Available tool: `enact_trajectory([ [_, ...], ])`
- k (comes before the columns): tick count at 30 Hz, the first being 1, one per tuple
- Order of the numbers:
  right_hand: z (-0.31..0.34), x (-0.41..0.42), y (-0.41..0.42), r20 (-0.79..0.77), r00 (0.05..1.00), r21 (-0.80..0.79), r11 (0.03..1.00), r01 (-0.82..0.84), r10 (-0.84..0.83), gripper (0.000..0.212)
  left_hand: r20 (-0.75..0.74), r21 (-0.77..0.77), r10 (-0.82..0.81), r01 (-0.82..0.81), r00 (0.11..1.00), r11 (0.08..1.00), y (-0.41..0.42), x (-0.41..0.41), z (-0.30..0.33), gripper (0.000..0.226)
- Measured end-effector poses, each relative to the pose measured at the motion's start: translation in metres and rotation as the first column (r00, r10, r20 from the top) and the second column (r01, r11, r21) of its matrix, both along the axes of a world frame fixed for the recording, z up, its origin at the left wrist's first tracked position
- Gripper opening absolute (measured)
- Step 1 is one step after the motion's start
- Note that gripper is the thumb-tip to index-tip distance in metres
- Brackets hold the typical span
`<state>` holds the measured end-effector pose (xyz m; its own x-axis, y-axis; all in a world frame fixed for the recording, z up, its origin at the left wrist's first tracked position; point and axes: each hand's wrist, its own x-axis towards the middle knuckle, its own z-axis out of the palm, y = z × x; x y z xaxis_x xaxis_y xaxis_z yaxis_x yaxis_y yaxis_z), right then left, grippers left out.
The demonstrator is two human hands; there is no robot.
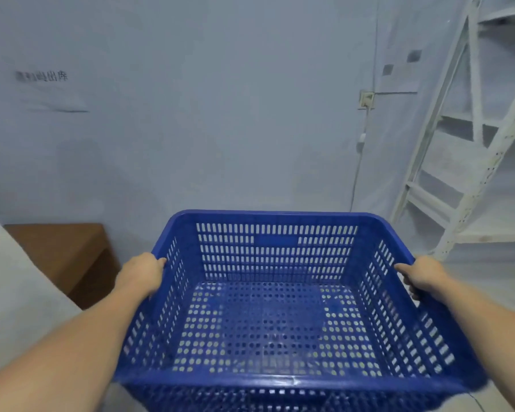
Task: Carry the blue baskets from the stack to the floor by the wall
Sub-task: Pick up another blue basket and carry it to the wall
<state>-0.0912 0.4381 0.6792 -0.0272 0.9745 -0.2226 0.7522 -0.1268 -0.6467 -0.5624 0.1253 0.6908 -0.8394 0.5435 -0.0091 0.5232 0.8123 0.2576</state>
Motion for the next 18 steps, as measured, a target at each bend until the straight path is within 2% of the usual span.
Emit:
enact_trajectory([
  [2,-0.006,-0.023,0.041,-0.031,0.999,-0.029,0.999,-0.032,0.031,0.038,-0.001,-0.057,0.034,-0.034,0.999,0.998,0.028,-0.013,-0.005,0.021],
  [5,-0.013,-0.062,0.099,-0.002,0.998,-0.020,0.998,-0.055,0.055,0.036,0.029,-0.073,0.098,-0.096,0.995,0.993,0.077,-0.044,-0.017,0.020],
  [10,-0.036,-0.117,0.178,0.077,0.994,-0.021,0.997,-0.070,0.072,0.041,0.100,-0.017,0.155,-0.154,0.983,0.988,0.153,-0.108,-0.060,0.045],
  [14,-0.058,-0.158,0.239,0.156,0.985,0.004,0.997,-0.081,0.080,0.039,0.185,-0.019,0.180,-0.179,0.966,0.984,0.218,-0.145,-0.085,0.046],
  [18,-0.088,-0.177,0.295,0.189,0.980,-0.005,0.998,-0.067,0.067,0.041,0.342,-0.001,0.210,-0.224,0.916,0.975,0.283,-0.171,-0.101,0.057],
])
